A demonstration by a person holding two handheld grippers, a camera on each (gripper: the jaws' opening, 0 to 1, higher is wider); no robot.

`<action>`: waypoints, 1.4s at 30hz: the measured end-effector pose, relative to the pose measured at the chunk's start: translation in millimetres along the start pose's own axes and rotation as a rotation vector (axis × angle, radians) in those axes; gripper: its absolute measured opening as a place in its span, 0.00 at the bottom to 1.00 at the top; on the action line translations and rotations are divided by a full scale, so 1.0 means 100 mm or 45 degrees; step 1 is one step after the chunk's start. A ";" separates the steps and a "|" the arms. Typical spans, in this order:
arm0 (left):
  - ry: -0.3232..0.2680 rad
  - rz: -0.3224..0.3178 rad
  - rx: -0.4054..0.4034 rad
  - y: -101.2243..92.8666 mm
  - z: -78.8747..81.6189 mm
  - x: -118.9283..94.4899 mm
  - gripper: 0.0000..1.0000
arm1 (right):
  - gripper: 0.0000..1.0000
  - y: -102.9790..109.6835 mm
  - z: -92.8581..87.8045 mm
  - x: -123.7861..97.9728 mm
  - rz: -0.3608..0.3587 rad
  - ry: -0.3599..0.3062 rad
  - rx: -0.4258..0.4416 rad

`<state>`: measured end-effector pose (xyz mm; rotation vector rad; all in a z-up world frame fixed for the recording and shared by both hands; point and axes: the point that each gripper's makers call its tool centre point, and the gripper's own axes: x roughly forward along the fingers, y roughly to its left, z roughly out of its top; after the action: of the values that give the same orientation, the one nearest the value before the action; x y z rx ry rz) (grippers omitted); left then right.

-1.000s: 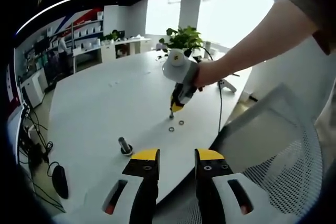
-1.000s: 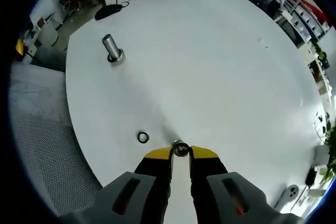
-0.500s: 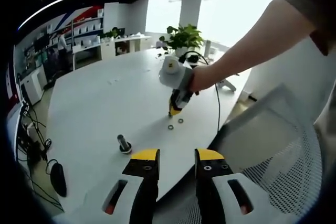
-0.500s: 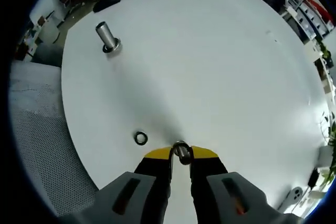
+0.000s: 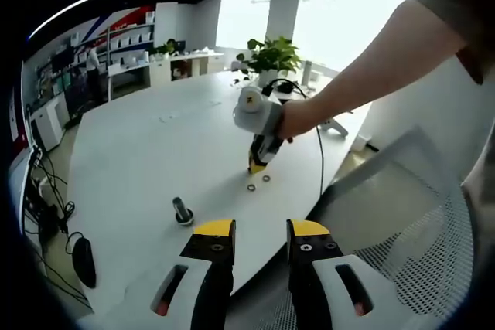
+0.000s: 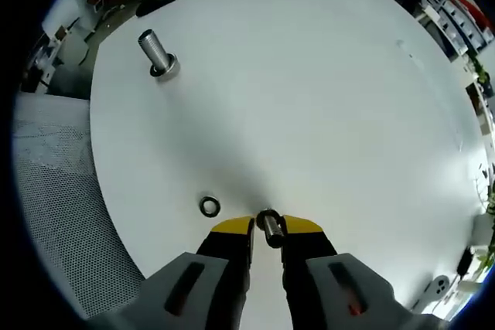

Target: Place the washer onto the threaded stud by aligning its center hole with the stud, sliding it down to the base, and recovering from edge contact or off-axis alignment until the washer reaches the visible bottom stop.

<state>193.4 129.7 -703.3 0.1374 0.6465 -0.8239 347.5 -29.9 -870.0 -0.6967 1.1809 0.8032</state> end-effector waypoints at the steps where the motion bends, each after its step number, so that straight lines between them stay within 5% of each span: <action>1: 0.000 0.000 -0.001 0.00 0.00 0.00 0.24 | 0.17 0.00 -0.01 0.00 0.000 0.000 0.000; 17: 0.008 0.022 0.012 0.02 -0.01 -0.01 0.24 | 0.19 0.02 -0.28 -0.13 -0.005 0.023 0.036; 23: 0.018 0.041 0.016 0.04 -0.03 -0.01 0.24 | 0.20 0.19 -0.40 -0.10 0.027 0.024 0.008; 42: 0.042 0.073 0.023 0.08 -0.06 -0.01 0.24 | 0.21 0.29 -0.33 -0.01 0.048 0.022 0.032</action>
<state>195.7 138.2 -708.7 0.1855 0.6629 -0.7740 305.9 -40.9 -878.9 -0.6639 1.2206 0.8139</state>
